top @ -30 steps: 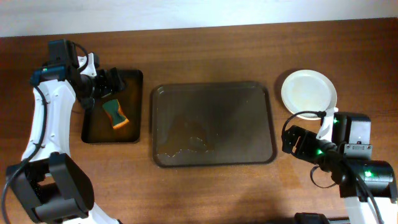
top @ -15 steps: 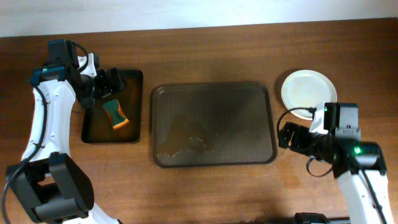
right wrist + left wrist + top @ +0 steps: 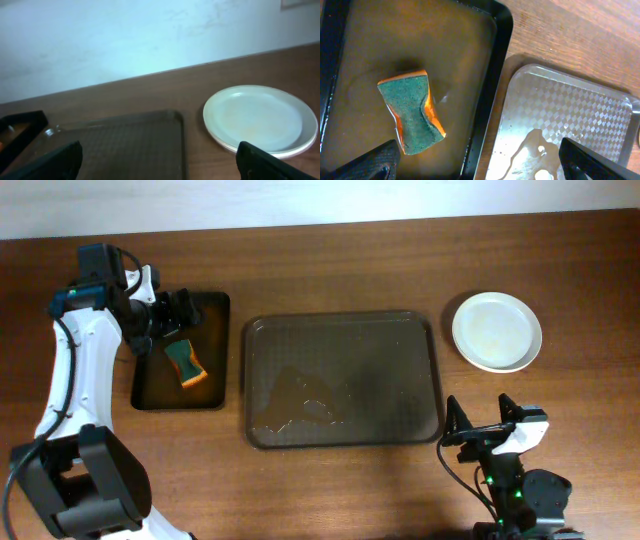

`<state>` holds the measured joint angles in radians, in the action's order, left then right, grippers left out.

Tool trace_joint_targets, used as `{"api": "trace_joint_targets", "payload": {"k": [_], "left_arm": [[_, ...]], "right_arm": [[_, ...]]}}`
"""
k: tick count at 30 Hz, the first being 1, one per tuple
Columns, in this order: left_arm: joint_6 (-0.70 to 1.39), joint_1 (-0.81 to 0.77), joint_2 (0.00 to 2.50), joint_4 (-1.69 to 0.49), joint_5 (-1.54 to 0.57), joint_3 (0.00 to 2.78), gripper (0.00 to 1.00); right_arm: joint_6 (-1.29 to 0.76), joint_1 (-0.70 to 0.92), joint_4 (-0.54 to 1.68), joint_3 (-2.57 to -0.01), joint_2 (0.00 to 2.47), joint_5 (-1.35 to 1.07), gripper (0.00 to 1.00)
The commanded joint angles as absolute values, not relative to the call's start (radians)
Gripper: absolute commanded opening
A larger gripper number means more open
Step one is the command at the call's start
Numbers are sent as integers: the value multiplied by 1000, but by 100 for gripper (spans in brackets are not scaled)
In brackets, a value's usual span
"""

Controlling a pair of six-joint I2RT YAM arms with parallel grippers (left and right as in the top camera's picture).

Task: Clean dirty plates on tray and stack at the side

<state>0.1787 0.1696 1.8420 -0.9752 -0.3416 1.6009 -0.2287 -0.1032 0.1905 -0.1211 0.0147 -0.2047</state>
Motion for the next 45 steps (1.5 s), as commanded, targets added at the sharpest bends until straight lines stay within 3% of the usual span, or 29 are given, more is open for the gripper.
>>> {"api": "trace_joint_targets", "payload": {"k": [1, 5, 12, 16, 34, 40, 43, 45], "left_arm": [[162, 167, 1842, -974, -352, 1606, 100], [163, 167, 1842, -974, -352, 1606, 100], [163, 167, 1842, -974, -352, 1606, 100], [162, 167, 1842, -974, -352, 1606, 100], [162, 167, 1842, -974, -350, 1606, 100], [162, 154, 1832, -1110, -298, 1593, 100], [162, 97, 1728, -1014, -238, 1462, 100], [162, 32, 1594, -816, -167, 1266, 100]], "right_arm": [[-139, -75, 63, -68, 3, -228, 98], [-108, -39, 4, -5, 3, -232, 98], [-105, -41, 80, -6, 3, 15, 98], [56, -40, 81, -6, 3, 12, 98], [56, -40, 81, -6, 3, 12, 99], [56, -40, 81, -6, 3, 12, 98], [56, -40, 81, -6, 3, 12, 98], [56, -40, 81, -6, 3, 12, 98]]}}
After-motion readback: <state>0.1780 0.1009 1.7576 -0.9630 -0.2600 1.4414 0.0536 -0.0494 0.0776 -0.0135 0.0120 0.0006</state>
